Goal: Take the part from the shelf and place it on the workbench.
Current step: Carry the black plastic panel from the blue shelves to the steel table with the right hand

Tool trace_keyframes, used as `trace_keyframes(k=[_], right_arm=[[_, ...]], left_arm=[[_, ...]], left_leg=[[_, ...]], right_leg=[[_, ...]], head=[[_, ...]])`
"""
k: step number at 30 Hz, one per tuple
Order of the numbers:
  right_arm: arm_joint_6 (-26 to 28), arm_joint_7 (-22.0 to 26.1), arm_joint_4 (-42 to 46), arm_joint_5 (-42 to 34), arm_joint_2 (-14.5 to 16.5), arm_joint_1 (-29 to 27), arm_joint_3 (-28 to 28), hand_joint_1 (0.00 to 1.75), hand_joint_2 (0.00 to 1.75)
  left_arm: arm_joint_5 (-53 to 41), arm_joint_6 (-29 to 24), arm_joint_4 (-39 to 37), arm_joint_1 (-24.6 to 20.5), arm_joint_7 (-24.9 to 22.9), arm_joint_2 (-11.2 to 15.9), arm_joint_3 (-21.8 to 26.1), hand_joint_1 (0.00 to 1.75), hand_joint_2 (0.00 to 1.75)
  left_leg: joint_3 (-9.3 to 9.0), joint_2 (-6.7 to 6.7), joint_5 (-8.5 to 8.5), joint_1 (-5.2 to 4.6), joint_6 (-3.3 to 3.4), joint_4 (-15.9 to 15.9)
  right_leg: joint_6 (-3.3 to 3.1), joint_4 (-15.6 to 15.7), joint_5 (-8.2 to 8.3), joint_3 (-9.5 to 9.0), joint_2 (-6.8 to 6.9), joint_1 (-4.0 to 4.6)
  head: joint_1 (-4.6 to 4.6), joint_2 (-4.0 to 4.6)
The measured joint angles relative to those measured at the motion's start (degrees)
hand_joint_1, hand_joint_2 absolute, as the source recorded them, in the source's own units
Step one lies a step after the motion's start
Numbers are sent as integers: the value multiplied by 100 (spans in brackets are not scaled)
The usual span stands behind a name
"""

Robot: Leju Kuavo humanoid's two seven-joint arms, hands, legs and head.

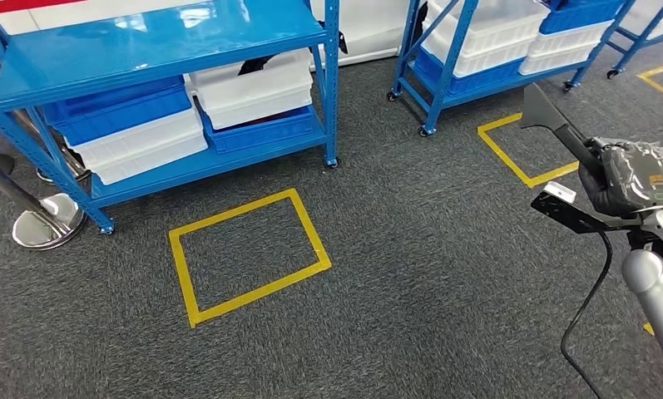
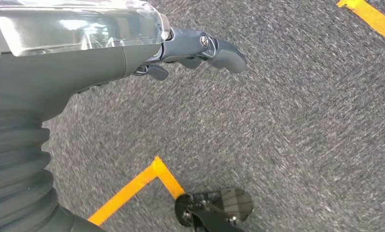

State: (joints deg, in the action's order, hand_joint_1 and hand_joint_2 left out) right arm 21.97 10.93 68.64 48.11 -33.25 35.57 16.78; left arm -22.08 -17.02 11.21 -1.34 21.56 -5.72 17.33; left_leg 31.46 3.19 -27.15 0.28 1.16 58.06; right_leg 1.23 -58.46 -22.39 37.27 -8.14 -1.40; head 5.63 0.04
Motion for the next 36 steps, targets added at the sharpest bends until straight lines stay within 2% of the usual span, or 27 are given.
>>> trace_keyframes(k=[1,2,4,5,6,7,8,10,12,13,15,16,17,19,21,22,23,24,25,27,28,30,31,32,33,35,36], right_arm=[[-23,1,1,11,-29,-10,-2,175,175],[-38,-1,0,18,-56,-3,-3,175,175],[-67,-17,-1,34,-89,27,-6,175,175],[-89,-47,0,60,-97,28,-6,175,175],[-114,-86,1,98,-106,15,-6,175,175],[-140,-130,1,153,-120,-1,-6,175,175],[-167,-172,1,219,-138,-5,-6,175,175],[-236,-216,-7,338,-177,92,-5,175,175],[-323,-230,-32,416,-200,307,-1,175,175],[-355,-234,-50,437,-212,416,2,175,175],[-393,-251,-86,471,-253,569,8,175,175],[-399,-265,-101,487,-278,617,9,175,175],[-403,-282,-111,503,-294,658,11,175,175],[-397,-312,-123,538,-303,713,22,175,175],[-385,-345,-139,581,-291,728,51,175,175],[-381,-366,-149,602,-284,726,68,175,175],[-379,-387,-157,620,-277,724,83,175,175],[-378,-404,-163,634,-272,724,94,175,175],[-378,-417,-167,643,-268,723,102,175,175],[-371,-440,-174,667,-252,735,115,175,175],[-365,-454,-181,696,-243,742,126,175,175],[-354,-489,-203,784,-230,747,152,175,175],[-351,-508,-215,834,-231,745,162,175,175],[-354,-527,-231,882,-232,762,169,175,175],[-356,-544,-255,936,-225,807,182,175,175],[-362,-575,-351,1071,-177,957,247,175,175],[-363,-594,-432,1154,-136,1030,303,175,175]], left_arm=[[-10,1,0,-4,-16,-8,-5,0,175],[-15,0,0,-5,-26,-16,-9,0,175],[-24,6,0,10,-34,-22,-13,0,175],[-33,15,-1,20,-35,-22,-15,0,175],[-45,27,-1,27,-39,-23,-16,0,175],[-55,39,-2,30,-44,-23,-18,0,175],[-64,49,-2,29,-49,-24,-20,0,175],[-69,58,-1,25,-51,-25,-21,0,175],[-71,60,-1,21,-36,-19,-22,0,175],[-73,62,-2,16,-23,-14,-22,0,175],[-80,74,-2,4,5,-9,-23,0,175],[-85,81,-2,-1,17,-4,-24,0,175],[-88,88,-2,-3,26,-1,-24,0,175],[-92,99,-2,6,34,6,-24,0,175],[-92,104,-2,28,37,6,-25,0,175],[-91,104,-2,36,40,6,-25,0,175],[-91,104,-2,40,44,6,-26,0,175],[-91,104,-2,41,48,6,-26,0,175],[-90,104,-2,40,52,9,-25,0,175],[-89,102,-3,44,58,27,-25,0,175],[-86,101,-3,46,61,36,-26,0,175],[-79,102,-4,40,67,39,-26,0,175],[-73,103,-3,36,66,39,-26,0,175],[-67,105,-3,35,65,40,-25,0,175],[-56,106,-4,38,64,41,-24,0,175],[-28,107,-4,57,66,44,-17,0,175],[-13,107,-4,69,72,45,-9,0,175]], left_leg=[[-18,-74,37,8,32,-45],[-32,-152,77,17,61,-91],[-31,-295,119,17,90,-141],[-25,-368,121,12,93,-141],[-21,-444,117,10,92,-139],[-20,-519,112,10,88,-136],[-20,-590,103,10,79,-131],[-23,-724,70,1,39,-102],[-21,-859,20,-39,-27,-63],[-27,-923,-1,-59,-60,-55],[-51,-1017,-33,-66,-124,-55],[-49,-959,-73,-54,-158,-18],[-6,-829,-161,-39,-187,98],[266,-487,-502,-11,-217,696],[653,-361,-818,-8,-212,1484],[764,-349,-831,-9,-201,1678],[775,-339,-731,-11,-184,1652],[679,-305,-535,-14,-155,1396],[513,-197,-293,-17,-110,993],[220,86,4,-8,-31,285],[149,172,48,-9,-11,108],[99,84,57,-23,-3,10],[70,5,88,-22,17,-42],[35,-75,124,-17,42,-106],[8,-158,157,-13,62,-167],[-10,-321,180,-24,86,-215],[-7,-411,175,-27,83,-213]], right_leg=[[32,-30,-21,31,54,0],[58,-149,-103,102,189,3],[102,-706,-426,370,575,9],[129,-1082,-596,542,693,1],[156,-1375,-695,667,752,-13],[176,-1504,-704,711,786,-28],[190,-1414,-616,645,814,-41],[195,-679,-307,235,1002,-43],[133,-96,-139,-70,1178,-3],[91,-9,-140,-103,1197,19],[6,-17,-132,-86,1056,29],[-28,-5,-124,-88,997,23],[-71,9,-114,-91,944,16],[-138,23,-102,-93,837,14],[-171,17,-100,-86,701,38],[-176,11,-100,-84,621,51],[-177,2,-99,-84,538,62],[-177,-6,-99,-86,456,71],[-175,-13,-99,-87,377,75],[-150,-30,-92,-67,225,76],[-119,-30,-81,-48,149,59],[-25,1,-37,-14,-20,19],[11,2,-27,-1,-20,6],[40,-54,-62,36,96,11],[64,-217,-165,124,284,19],[115,-867,-505,452,680,8],[149,-1236,-649,635,754,-11]], head=[[-2,0],[-3,0],[-6,0],[-5,0],[-5,0],[-5,0],[-6,0],[-6,0],[-5,0],[-5,0],[-4,0],[-5,0],[-4,0],[-3,0],[-2,0],[-2,0],[-2,0],[-2,0],[-2,0],[-2,0],[-2,0],[-2,0],[-2,0],[-3,0],[-4,0],[-7,0],[-6,0]])
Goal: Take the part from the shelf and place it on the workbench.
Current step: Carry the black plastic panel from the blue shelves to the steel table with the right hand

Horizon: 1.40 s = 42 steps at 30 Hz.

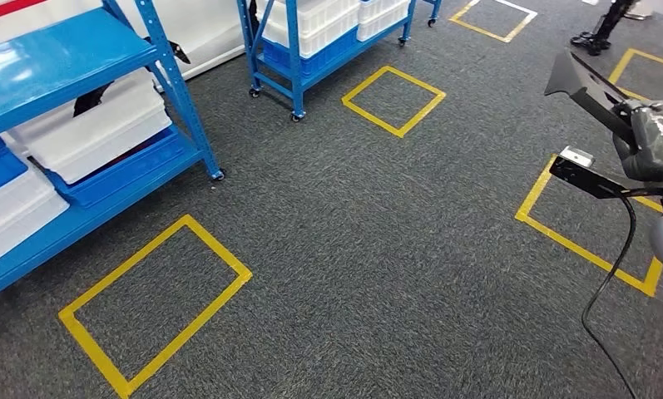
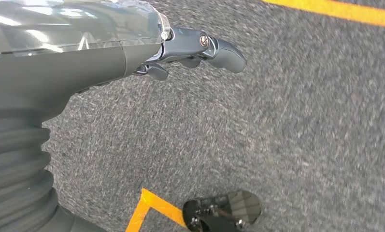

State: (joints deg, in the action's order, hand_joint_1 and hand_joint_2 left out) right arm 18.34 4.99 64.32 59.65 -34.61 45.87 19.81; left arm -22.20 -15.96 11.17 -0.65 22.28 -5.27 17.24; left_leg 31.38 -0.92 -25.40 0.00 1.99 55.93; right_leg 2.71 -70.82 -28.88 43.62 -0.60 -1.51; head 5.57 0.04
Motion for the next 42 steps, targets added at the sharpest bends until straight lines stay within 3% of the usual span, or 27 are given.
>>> trace_keyframes(k=[1,2,3,5,7,10,12,14,16,17,18,19,21,23,25,26,27,29,30,32,33,34,36,38,40,41,42], right_arm=[[-4,-24,-90,77,38,54,60,175,175],[-11,-49,-184,142,66,97,119,175,175],[-19,-71,-271,191,84,139,171,175,175],[-32,-99,-396,227,94,238,240,175,175],[-32,-117,-477,244,101,313,288,175,175],[-31,-123,-603,302,108,356,364,175,175],[-32,-123,-677,322,115,408,413,175,175],[-32,-121,-727,309,129,466,472,175,175],[-33,-119,-762,276,137,481,540,175,175],[-33,-117,-778,262,136,479,570,175,175],[-33,-118,-792,250,134,477,591,175,175],[-32,-119,-801,240,133,477,606,175,175],[-31,-119,-815,227,131,483,626,175,175],[-31,-120,-829,221,126,483,648,175,175],[-31,-122,-838,212,87,455,665,175,175],[-28,-126,-841,204,51,443,669,175,175],[-23,-134,-841,194,13,442,671,175,175],[-7,-163,-840,164,-57,457,678,175,175],[0,-174,-839,148,-78,453,685,175,175],[9,-181,-837,107,-107,406,700,175,175],[13,-189,-833,94,-121,371,706,175,175],[17,-207,-818,83,-143,333,711,175,175],[30,-281,-736,82,-207,241,714,175,175],[38,-366,-623,99,-258,143,713,175,175],[30,-415,-547,119,-297,66,712,175,175],[24,-428,-517,125,-324,37,710,175,175],[19,-438,-488,129,-352,21,708,175,175]], left_arm=[[12,1,0,9,11,-1,9,0,175],[24,2,0,13,24,-2,18,0,175],[32,4,0,15,33,-6,26,0,175],[41,9,0,17,40,-10,39,0,175],[44,11,0,23,38,-9,56,0,175],[66,8,0,22,31,-9,87,0,175],[75,6,-1,27,43,-10,109,0,175],[75,9,-7,43,56,-11,119,0,175],[73,11,-20,63,52,-10,127,0,175],[72,10,-25,72,47,-10,131,0,175],[72,9,-29,78,41,-9,134,0,175],[72,6,-33,83,37,-9,138,0,175],[70,-1,-38,96,28,2,145,0,175],[69,-8,-44,99,15,10,149,0,175],[72,-22,-46,89,-2,3,150,0,175],[75,-31,-46,86,-6,0,151,0,175],[76,-38,-46,86,-5,-4,152,0,175],[76,-44,-46,98,-2,-8,153,0,175],[75,-44,-46,106,-1,-9,154,0,175],[69,-40,-46,120,-1,-9,154,0,175],[66,-39,-46,121,-2,-11,154,0,175],[62,-35,-46,120,-2,-13,154,0,175],[57,-20,-46,111,-7,-11,154,0,175],[49,-2,-46,102,-15,-3,154,0,175],[41,7,-46,82,-30,-2,154,0,175],[39,9,-46,66,-38,-4,154,0,175],[39,10,-46,54,-44,-8,154,0,175]], left_leg=[[1,-83,-9,1,-7,5],[0,-166,-21,5,-18,11],[-1,-239,-37,11,-34,24],[-3,-360,-89,5,-87,72],[-9,-461,-151,-23,-162,119],[-44,-578,-218,-23,-274,139],[37,-360,-399,10,-328,369],[360,-46,-765,30,-335,1067],[738,42,-1009,27,-315,1792],[820,53,-974,22,-293,1901],[788,74,-816,14,-259,1759],[660,142,-575,5,-212,1414],[351,483,-176,7,-100,636],[200,686,-80,4,-48,283],[134,548,-57,-1,-34,168],[88,465,-21,4,-17,86],[40,380,18,7,4,1],[-20,213,57,-7,27,-99],[-25,131,53,-14,32,-105],[-27,-50,25,-15,16,-94],[-29,-139,6,-10,0,-81],[-29,-219,-19,-3,-21,-59],[-25,-353,-108,-4,-92,34],[-37,-467,-210,-26,-178,118],[-81,-591,-269,-28,-247,136],[-93,-562,-308,-14,-279,166],[-59,-451,-393,8,-302,273]], right_leg=[[29,-242,-58,116,32,-23],[54,-273,-8,121,54,-45],[75,-72,133,5,90,-66],[86,707,456,-432,301,-68],[18,1174,569,-677,444,-27],[-128,1214,555,-669,285,7],[-214,1231,564,-674,159,-7],[-279,1237,563,-678,33,5],[-309,1229,558,-678,-122,48],[-314,1222,556,-680,-208,69],[-316,1215,554,-684,-299,86],[-317,1211,553,-692,-387,98],[-307,1205,557,-688,-549,98],[-254,1217,583,-654,-703,54],[-172,1251,623,-631,-855,8],[-142,1236,615,-615,-795,9],[-117,1143,551,-565,-642,22],[-78,621,263,-302,-205,42],[-51,255,92,-115,-78,31],[6,-271,-63,161,15,-18],[38,-238,13,145,44,-48],[69,-14,163,22,86,-76],[113,785,492,-430,342,-99],[47,1194,582,-662,476,-68],[-71,1175,554,-646,337,-34],[-113,1173,551,-643,269,-33],[-158,1173,552,-644,209,-34]], head=[[0,0],[0,0],[0,0],[0,0],[1,0],[1,0],[2,0],[3,0],[3,0],[2,0],[2,0],[2,0],[2,0],[2,0],[2,0],[1,0],[1,0],[0,0],[-1,0],[-1,0],[-1,0],[0,0],[0,0],[1,0],[1,0],[2,0],[3,0]])
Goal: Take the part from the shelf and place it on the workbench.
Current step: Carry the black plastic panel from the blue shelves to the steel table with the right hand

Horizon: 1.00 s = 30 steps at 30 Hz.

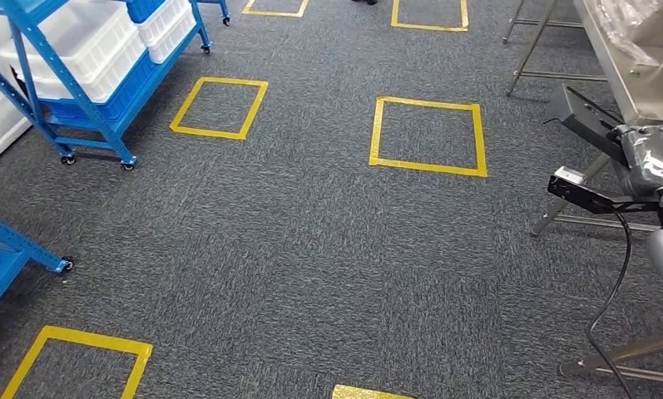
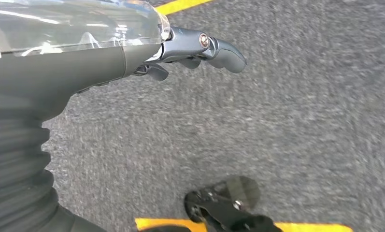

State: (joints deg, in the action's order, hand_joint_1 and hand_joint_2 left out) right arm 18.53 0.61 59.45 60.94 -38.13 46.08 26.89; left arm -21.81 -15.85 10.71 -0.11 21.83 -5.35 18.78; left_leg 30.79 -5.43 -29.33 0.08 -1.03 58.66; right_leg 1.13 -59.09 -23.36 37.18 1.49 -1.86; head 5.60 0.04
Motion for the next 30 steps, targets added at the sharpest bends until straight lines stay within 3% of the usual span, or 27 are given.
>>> trace_keyframes(k=[2,4,5,6,8,10,12,14,16,18,20,21,22,23,24,26,27,29,30], right_arm=[[-2,-15,54,19,-33,-20,-4,175,175],[0,-27,78,55,-33,-57,-4,175,175],[1,-36,81,74,-32,-89,-4,175,175],[2,-46,81,90,-31,-120,-4,175,175],[2,-76,86,118,-31,-160,-5,175,175],[-9,-98,94,167,-22,-170,-5,175,175],[-38,-104,94,238,-5,-176,-5,175,175],[-62,-100,90,283,-3,-188,-10,175,175],[-72,-98,81,309,-13,-174,-22,175,175],[-80,-95,69,369,3,-143,-31,175,175],[-95,-92,50,445,49,-139,-31,175,175],[-103,-92,38,475,72,-145,-31,175,175],[-108,-95,28,504,92,-148,-33,175,175],[-109,-97,21,539,110,-148,-41,175,175],[-107,-98,11,585,136,-142,-54,175,175],[-86,-77,-53,735,244,-91,-81,175,175],[-68,-54,-124,821,327,-44,-88,175,175],[-28,-6,-317,966,507,84,-88,175,175],[-13,8,-415,1008,578,165,-87,175,175]], left_arm=[[-2,2,0,-7,-5,-10,0,0,175],[-4,6,0,2,-8,-16,0,0,175],[-3,13,0,4,-8,-18,0,0,175],[0,25,0,4,-6,-18,0,0,175],[19,71,0,2,14,-18,4,0,175],[58,155,0,-1,31,-14,27,0,175],[102,247,0,-13,33,-11,68,0,175],[122,299,0,-39,33,-13,98,0,175],[106,314,0,-57,33,-18,108,0,175],[23,308,0,-56,2,-20,106,0,175],[-79,316,0,-54,-95,-21,95,0,175],[-106,332,0,-54,-142,-22,89,0,175],[-121,349,0,-57,-172,-25,85,0,175],[-128,361,0,-59,-184,-27,84,0,175],[-133,365,0,-64,-190,-14,84,0,175],[-148,341,0,-72,-207,13,85,0,175],[-156,319,0,-76,-224,28,86,0,175],[-176,278,0,-98,-266,30,86,0,175],[-192,268,0,-110,-287,30,86,0,175]], left_leg=[[250,337,-324,32,-17,568],[660,481,-650,27,16,1377],[804,497,-686,15,45,1618],[853,510,-608,-1,83,1643],[646,626,-177,-47,181,1054],[335,882,174,-78,262,299],[208,971,244,-96,296,5],[159,822,288,-104,328,-86],[93,674,365,-94,372,-225],[67,534,397,-93,391,-291],[69,381,384,-92,381,-289],[69,304,370,-88,368,-280],[69,231,351,-81,348,-263],[68,163,321,-73,320,-232],[71,104,281,-78,280,-193],[71,-18,190,-101,197,-112],[66,-83,155,-116,160,-99],[33,-198,103,-101,93,-82],[44,-119,41,-79,60,-17]], right_leg=[[-77,6,1,-4,-121,7],[-117,5,-4,-4,-265,53],[-126,4,-6,-7,-349,80],[-130,2,-7,-11,-432,103],[-132,0,-7,-27,-595,120],[-120,-6,-2,-28,-748,119],[-74,1,22,-1,-897,89],[-11,22,51,24,-986,58],[26,-156,-77,124,-713,77],[66,-777,-421,421,-320,84],[125,-1399,-645,718,-194,40],[154,-1454,-611,741,-170,11],[184,-1276,-481,642,-133,-16],[217,-910,-295,436,-49,-38],[231,-545,-166,229,96,-36],[173,-87,-45,-19,267,-15],[114,-66,-68,-24,264,1],[6,-67,-62,-2,89,5],[-38,-66,-58,3,19,5]], head=[[3,0],[3,0],[4,0],[3,0],[4,0],[4,0],[3,0],[2,0],[0,0],[-3,0],[-3,0],[-3,0],[-3,0],[-3,0],[-3,0],[-2,0],[-2,0],[1,0],[0,0]])
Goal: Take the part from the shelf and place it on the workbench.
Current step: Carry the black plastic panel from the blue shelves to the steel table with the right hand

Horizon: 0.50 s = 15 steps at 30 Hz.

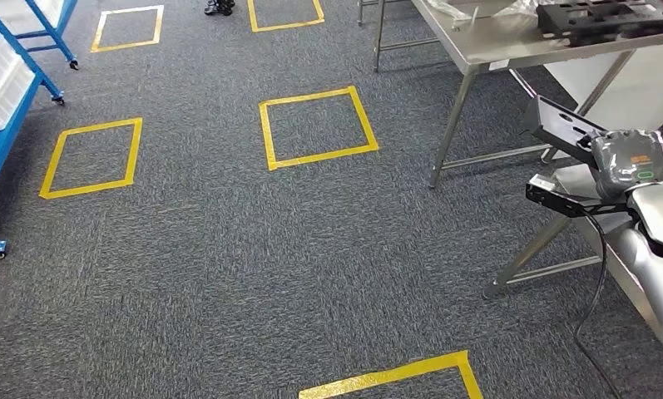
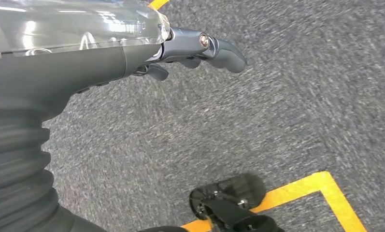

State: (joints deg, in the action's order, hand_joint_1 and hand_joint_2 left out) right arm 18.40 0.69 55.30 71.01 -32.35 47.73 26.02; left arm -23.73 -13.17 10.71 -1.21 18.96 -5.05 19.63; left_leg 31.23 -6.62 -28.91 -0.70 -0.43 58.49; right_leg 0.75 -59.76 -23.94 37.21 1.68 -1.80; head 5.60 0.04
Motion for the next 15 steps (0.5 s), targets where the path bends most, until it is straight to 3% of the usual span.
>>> trace_keyframes(k=[1,3,5,6,7,8,10,12,14,15], right_arm=[[10,7,-84,25,64,87,1,175,175],[27,31,-213,42,177,248,7,175,175],[40,71,-310,41,262,334,23,175,175],[42,88,-355,39,289,352,31,175,175],[42,94,-391,35,303,364,35,175,175],[42,97,-422,29,315,376,36,175,175],[39,99,-468,19,338,393,38,175,175],[32,101,-516,14,374,387,46,175,175],[26,106,-557,7,394,378,55,175,175],[23,106,-568,4,392,382,57,175,175]], left_arm=[[-15,-3,0,-9,-15,0,-1,0,175],[-53,13,0,-8,-28,-5,-3,0,175],[-79,35,0,6,-32,-13,-6,0,175],[-87,41,0,13,-34,-15,-7,0,175],[-88,43,0,19,-34,-16,-7,0,175],[-89,43,0,23,-34,-16,-7,0,175],[-95,43,0,34,-36,-3,-8,0,175],[-104,34,0,47,-44,16,-9,0,175],[-119,19,0,44,-63,23,-12,0,175],[-125,12,0,35,-72,22,-14,0,175]], left_leg=[[56,145,-111,26,-26,163],[376,509,-477,59,-46,858],[786,613,-739,55,-15,1632],[896,628,-707,41,19,1771],[896,650,-559,19,63,1664],[789,706,-322,-14,119,1335],[458,1013,140,-70,243,493],[261,1216,320,-92,325,64],[195,1096,348,-92,354,-48],[153,1014,387,-84,355,-136]], right_leg=[[-41,6,5,4,-68,2],[-99,9,11,2,-193,20],[-128,8,12,0,-341,68],[-136,8,13,-2,-422,92],[-140,8,14,-3,-503,109],[-144,8,16,-5,-583,117],[-140,10,25,-5,-730,111],[-104,21,45,1,-879,76],[-37,65,82,10,-1030,48],[-18,66,77,20,-981,52]], head=[[2,0],[2,0],[3,0],[2,0],[2,0],[3,0],[2,0],[2,0],[2,0],[2,0]])
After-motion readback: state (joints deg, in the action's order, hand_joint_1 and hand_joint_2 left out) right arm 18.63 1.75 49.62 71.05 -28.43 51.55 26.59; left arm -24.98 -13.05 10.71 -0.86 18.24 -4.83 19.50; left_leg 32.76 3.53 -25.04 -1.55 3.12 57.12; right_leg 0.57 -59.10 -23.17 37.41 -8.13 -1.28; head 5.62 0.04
